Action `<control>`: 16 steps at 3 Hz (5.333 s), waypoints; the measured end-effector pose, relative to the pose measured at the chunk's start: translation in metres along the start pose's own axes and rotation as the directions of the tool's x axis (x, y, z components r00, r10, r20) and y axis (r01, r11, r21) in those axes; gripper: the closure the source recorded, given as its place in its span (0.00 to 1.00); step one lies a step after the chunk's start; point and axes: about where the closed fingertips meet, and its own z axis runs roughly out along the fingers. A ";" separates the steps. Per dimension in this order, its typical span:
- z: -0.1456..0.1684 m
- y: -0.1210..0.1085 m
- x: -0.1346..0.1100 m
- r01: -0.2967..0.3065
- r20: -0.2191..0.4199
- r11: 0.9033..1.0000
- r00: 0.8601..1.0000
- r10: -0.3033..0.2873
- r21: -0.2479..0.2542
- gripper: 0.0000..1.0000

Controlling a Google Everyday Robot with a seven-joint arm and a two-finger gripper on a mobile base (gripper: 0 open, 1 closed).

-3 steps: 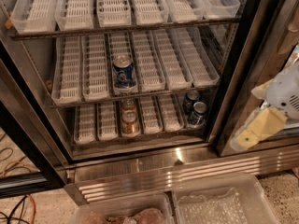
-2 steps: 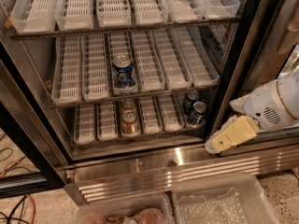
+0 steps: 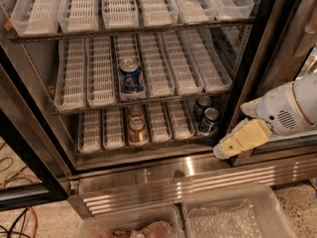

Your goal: Pick pepsi can from middle shelf of fridge

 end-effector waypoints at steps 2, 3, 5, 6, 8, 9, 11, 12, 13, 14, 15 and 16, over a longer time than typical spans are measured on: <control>0.049 -0.008 -0.040 -0.051 0.259 0.997 0.964 0.062 -0.050 0.00; 0.069 -0.005 -0.091 -0.009 0.439 0.999 0.898 0.028 -0.046 0.00; 0.074 0.008 -0.111 0.049 0.468 0.998 0.883 -0.026 -0.038 0.00; 0.091 0.012 -0.133 0.091 0.483 0.995 0.873 -0.062 -0.037 0.00; 0.145 0.005 -0.176 0.164 0.566 0.986 0.809 -0.154 0.035 0.00; 0.166 -0.029 -0.197 0.095 0.626 0.991 0.768 -0.133 0.093 0.00; 0.175 -0.032 -0.205 0.106 0.649 0.992 0.750 -0.128 0.074 0.00; 0.187 -0.038 -0.213 0.116 0.671 0.991 0.730 -0.129 0.065 0.00; 0.199 -0.035 -0.217 0.128 0.685 0.990 0.717 -0.130 0.054 0.00; 0.211 -0.031 -0.217 0.132 0.686 0.990 0.717 -0.123 0.040 0.00; 0.217 -0.028 -0.218 0.138 0.686 0.990 0.718 -0.122 0.031 0.00; 0.222 -0.024 -0.220 0.147 0.686 0.989 0.717 -0.123 0.023 0.00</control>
Offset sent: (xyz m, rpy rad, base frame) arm 0.0935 0.0846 -0.0151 0.4460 -0.2318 -0.1380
